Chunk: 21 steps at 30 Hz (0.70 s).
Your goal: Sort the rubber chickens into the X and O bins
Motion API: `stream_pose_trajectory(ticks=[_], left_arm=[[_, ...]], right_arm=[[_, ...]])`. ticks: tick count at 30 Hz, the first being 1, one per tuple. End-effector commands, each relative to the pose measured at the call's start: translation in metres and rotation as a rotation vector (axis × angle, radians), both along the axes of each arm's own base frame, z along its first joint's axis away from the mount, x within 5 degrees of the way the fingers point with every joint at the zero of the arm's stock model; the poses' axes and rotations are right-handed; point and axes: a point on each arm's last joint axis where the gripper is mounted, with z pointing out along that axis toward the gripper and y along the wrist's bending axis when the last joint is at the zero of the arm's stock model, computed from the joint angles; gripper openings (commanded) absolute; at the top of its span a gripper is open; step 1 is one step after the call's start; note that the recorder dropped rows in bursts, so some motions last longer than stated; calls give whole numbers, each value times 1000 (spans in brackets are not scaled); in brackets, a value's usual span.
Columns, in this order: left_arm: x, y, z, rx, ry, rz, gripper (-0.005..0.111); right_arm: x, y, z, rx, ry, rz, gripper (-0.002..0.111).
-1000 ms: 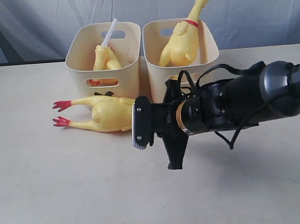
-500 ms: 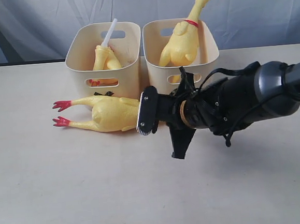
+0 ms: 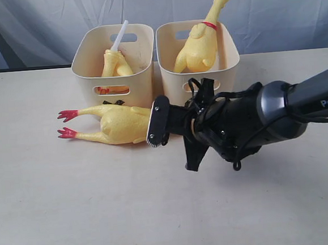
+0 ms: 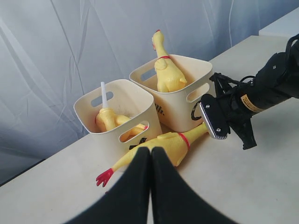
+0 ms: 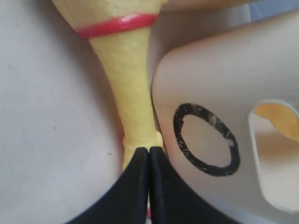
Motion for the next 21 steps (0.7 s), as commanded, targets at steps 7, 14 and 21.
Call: stream_pose_trajectory(ticks=[7, 14, 21], left_arm=[[0, 1, -1, -7, -7, 8, 0], [0, 1, -1, -7, -7, 8, 0], [0, 1, -1, -7, -7, 8, 0]], right_arm=[[-8, 15, -18, -78, -19, 69, 4], [-4, 22, -11, 37, -13, 7, 49], [2, 28, -14, 45, -15, 10, 46]])
